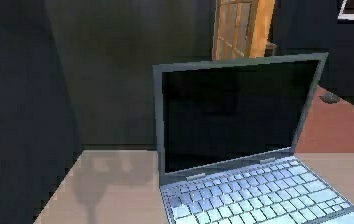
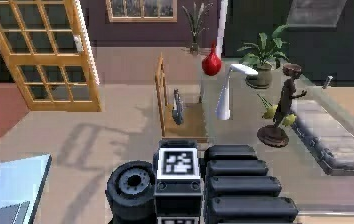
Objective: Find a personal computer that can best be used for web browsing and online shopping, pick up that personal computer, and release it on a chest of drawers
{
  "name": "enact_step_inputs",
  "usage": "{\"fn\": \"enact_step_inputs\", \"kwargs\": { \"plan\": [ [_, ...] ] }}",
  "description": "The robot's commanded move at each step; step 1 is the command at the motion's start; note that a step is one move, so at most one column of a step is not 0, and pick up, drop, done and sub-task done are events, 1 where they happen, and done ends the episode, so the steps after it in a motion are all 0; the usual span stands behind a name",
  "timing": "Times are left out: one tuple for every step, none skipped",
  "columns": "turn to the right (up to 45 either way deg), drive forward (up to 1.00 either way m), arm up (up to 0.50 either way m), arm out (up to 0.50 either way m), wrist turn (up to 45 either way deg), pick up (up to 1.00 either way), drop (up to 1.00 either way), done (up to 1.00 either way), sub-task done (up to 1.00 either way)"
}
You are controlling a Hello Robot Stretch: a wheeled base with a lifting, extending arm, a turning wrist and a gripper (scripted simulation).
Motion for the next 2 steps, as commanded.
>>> {"fn": "enact_step_inputs", "kwargs": {
  "plan": [
    [45.0,0.0,0.0,0.0,0.0,0.0,0.0,0.0,0.0],
    [6.0,0.0,0.0,0.0,0.0,0.0,0.0,0.0,0.0]
  ]
}}
